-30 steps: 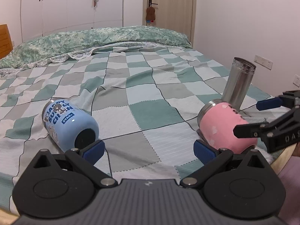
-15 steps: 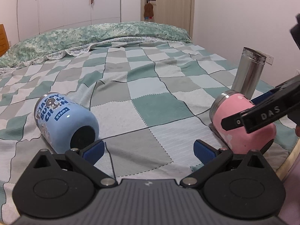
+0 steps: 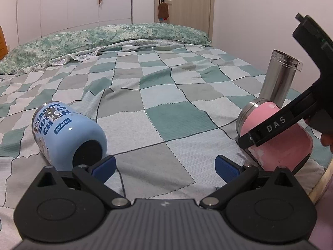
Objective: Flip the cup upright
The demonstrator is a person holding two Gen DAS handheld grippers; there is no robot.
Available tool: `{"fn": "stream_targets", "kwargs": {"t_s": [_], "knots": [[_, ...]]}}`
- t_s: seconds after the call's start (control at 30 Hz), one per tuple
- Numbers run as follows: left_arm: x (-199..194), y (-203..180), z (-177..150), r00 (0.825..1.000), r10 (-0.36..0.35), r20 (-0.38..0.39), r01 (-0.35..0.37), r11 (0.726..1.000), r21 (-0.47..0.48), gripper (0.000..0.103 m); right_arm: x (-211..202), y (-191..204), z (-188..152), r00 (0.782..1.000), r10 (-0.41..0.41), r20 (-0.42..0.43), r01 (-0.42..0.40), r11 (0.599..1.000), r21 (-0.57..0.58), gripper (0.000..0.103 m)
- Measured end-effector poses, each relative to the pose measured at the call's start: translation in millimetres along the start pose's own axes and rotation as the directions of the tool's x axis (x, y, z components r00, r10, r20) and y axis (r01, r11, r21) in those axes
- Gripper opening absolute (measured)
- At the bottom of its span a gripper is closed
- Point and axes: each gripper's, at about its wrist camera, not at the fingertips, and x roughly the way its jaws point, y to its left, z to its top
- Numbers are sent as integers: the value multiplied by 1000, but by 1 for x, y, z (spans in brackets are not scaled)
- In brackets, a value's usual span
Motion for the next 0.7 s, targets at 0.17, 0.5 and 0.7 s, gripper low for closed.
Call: {"fn": "stream_targets", "kwargs": {"t_s": [0.17,0.5,0.7], "knots": [[0,0,-1,1000,-2,3,2,1000,-4,103,5,-4,4,1000,11,-19,-10,1000,26,87],[-10,0,-2,1000,2,24,-2,1000,-19,103,-26,-19,-15,985,123,122,-128,991,28,86],[-18,-3,1,999,2,47,-1,1000,-26,103,-56,-14,-41,918,140,371,-118,990,-81,85]]}}
